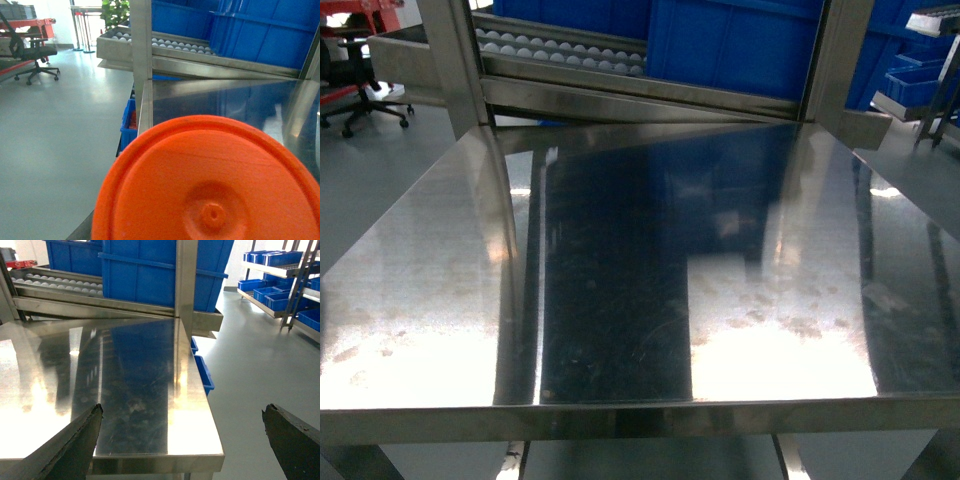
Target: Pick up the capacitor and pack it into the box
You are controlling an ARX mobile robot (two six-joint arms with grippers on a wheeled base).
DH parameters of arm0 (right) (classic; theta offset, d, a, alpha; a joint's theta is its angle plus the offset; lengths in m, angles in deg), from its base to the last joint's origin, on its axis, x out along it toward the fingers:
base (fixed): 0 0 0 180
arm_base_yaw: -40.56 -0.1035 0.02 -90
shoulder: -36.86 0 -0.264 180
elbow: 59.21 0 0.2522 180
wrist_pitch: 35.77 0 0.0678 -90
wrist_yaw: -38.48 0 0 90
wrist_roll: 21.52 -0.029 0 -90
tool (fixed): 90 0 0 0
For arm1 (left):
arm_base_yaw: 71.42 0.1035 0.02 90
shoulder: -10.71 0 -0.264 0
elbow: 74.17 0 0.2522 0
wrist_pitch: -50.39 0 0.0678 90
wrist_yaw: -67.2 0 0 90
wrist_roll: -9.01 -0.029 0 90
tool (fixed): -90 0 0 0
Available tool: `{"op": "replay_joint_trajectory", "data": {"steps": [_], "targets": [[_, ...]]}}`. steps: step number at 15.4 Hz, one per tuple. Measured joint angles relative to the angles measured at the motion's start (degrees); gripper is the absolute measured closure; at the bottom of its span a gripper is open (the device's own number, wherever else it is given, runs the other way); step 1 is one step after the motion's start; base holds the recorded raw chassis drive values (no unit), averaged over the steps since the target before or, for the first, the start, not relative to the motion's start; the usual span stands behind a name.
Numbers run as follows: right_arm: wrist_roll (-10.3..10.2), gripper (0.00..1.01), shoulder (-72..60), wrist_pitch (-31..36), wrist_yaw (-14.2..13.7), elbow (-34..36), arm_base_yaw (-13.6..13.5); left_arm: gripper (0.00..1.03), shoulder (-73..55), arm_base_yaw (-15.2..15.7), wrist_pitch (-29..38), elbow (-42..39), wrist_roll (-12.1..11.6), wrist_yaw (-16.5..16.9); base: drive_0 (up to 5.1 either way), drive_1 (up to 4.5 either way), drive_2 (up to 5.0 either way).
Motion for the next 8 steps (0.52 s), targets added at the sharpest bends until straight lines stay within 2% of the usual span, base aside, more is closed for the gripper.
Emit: {"op": "replay_joint_trajectory", "data": {"steps": [8], "targets": [[0.0, 0.03, 0.0, -0.2, 0.0, 0.0, 0.0, 0.59, 0.0, 0.0, -0.2, 0.0, -0.1, 0.0, 0.0, 0.00, 0.0]]}}
